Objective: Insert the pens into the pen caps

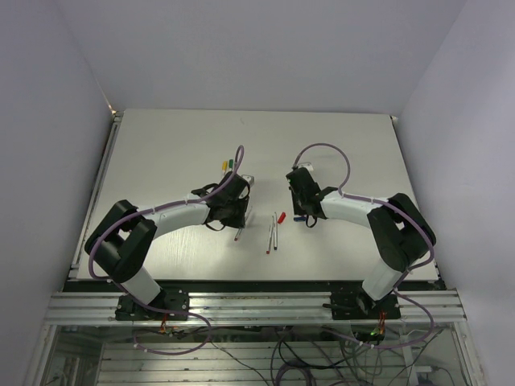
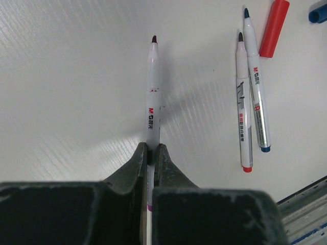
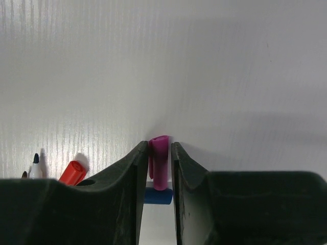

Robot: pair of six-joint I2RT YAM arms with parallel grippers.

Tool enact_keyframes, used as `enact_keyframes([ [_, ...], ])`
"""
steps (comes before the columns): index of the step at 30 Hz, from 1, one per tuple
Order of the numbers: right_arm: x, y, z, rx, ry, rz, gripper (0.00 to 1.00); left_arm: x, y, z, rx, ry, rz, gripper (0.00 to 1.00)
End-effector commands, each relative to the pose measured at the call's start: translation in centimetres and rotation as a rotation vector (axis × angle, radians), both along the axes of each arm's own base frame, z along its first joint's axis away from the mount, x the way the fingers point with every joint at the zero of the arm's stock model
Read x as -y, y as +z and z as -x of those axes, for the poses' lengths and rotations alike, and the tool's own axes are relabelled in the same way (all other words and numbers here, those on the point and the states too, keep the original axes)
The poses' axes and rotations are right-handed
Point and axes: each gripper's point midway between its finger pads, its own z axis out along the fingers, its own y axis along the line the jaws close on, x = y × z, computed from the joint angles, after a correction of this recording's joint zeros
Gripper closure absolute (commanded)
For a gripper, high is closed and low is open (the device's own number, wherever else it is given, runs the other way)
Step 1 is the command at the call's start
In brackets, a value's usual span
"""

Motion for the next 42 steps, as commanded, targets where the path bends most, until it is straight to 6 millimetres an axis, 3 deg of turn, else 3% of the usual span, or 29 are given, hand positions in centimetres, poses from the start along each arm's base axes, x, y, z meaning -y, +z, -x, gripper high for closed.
enact_keyframes([
  [1, 0.9, -1.9, 1.7, -0.086, -0.019, 0.037, 0.76, 0.5, 0.3, -0.4, 0.007, -0.003, 0.029, 0.93],
  [9, 0.4, -2.6, 3.3, -0.138, -0.023, -0.023, 0.79, 0.5, 0.3, -0.4, 0.005, -0.002, 0.029, 0.93],
  [19, 0.6, -4.2, 5.3, -0.216, -0.029, -0.039, 0.73, 0.6, 0.4, -0.4, 0.005, -0.004, 0.032, 0.93],
  [26, 0.8, -4.9, 5.9, -0.254, -0.040, -0.027, 1.00, 0.5, 0.6, -0.4, 0.010, -0.001, 0.030, 0.93],
  [29, 1.0, -4.7, 5.6, -0.241, -0.050, -0.013, 1.00, 0.5, 0.6, -0.4, 0.011, -0.002, 0.031, 0.93],
  [33, 0.9, -3.0, 3.8, -0.167, -0.072, -0.029, 1.00, 0.5, 0.6, -0.5, 0.016, -0.001, 0.032, 0.93],
  [42, -0.6, 4.9, -2.3, 0.112, -0.087, -0.234, 1.00, 0.4, 1.5, -1.7, 0.084, 0.018, 0.030, 0.93],
])
